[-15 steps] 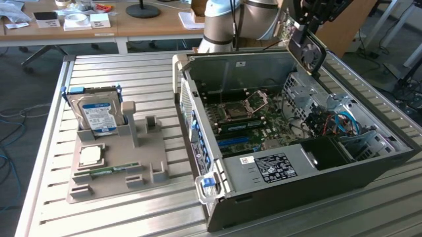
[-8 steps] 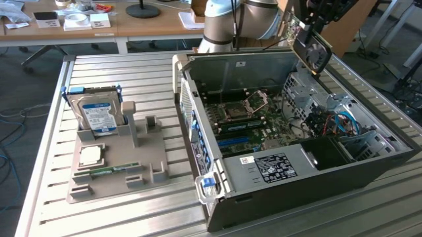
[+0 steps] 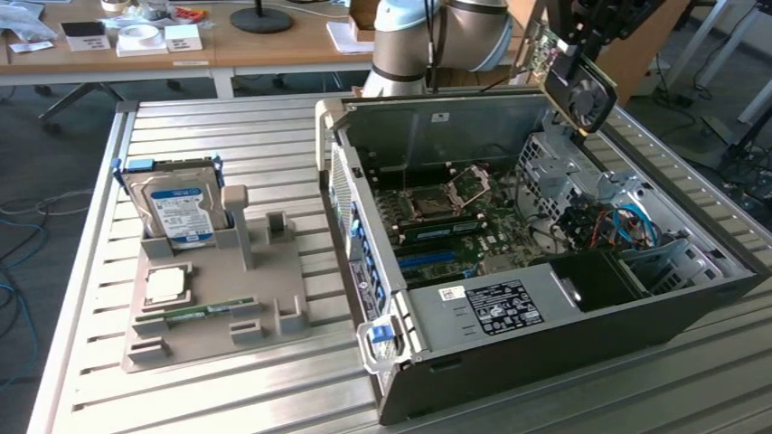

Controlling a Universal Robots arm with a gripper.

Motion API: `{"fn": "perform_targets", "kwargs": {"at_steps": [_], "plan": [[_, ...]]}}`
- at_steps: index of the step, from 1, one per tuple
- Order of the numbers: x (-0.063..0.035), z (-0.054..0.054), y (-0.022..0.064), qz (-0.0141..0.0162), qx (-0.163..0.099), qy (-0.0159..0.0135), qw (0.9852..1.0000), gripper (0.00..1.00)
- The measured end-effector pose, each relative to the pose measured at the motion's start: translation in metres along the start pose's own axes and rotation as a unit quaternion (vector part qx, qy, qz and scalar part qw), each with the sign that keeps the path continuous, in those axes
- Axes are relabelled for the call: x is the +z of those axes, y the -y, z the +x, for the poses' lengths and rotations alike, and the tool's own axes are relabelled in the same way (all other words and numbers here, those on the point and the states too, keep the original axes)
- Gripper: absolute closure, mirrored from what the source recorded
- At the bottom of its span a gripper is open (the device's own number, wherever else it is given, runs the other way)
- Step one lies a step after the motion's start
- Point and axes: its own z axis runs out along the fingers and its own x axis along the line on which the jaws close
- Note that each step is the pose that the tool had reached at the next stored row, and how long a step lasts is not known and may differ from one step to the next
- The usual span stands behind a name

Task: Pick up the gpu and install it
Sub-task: 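Pick up the gpu and move the gpu toward the slot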

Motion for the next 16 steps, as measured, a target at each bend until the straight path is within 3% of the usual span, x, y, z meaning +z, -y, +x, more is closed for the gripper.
{"fn": "perform_targets", "kwargs": {"at_steps": [7,16], "plan": [[0.0004,-0.013,-0.0004,0.0,0.0,0.0,1.0,0.73],[0.0006,-0.021,-0.0006,0.0,0.0,0.0,1.0,0.73]]}}
